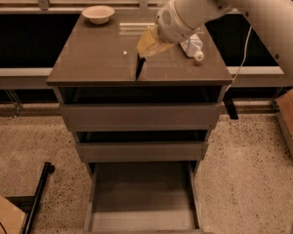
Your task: Pick rxbar chocolate from bottom drawer and place on counter
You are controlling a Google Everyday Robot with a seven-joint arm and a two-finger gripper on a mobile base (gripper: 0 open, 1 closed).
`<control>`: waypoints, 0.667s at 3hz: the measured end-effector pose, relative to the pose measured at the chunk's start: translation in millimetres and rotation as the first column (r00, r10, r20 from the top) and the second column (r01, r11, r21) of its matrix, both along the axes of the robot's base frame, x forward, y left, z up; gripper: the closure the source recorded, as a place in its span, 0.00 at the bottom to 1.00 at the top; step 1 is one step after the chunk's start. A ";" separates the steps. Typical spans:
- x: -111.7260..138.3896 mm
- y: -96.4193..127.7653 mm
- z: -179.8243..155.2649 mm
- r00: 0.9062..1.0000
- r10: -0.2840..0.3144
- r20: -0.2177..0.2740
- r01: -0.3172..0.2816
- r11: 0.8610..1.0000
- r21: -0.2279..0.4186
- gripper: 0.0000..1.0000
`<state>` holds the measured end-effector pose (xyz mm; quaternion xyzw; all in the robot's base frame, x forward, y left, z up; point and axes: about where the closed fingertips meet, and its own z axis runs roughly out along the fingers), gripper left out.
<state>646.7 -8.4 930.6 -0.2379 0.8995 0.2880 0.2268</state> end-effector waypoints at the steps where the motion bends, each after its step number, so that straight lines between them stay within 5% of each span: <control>1: 33.5 -2.3 30.1 0.999 -0.014 0.036 0.012 0.998 0.065 1.00; 2: 62.1 -13.0 47.5 0.996 -0.048 0.069 0.039 0.991 0.125 1.00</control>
Offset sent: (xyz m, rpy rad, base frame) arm 0.0988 -0.0343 0.0749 0.1907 -0.1188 -0.0883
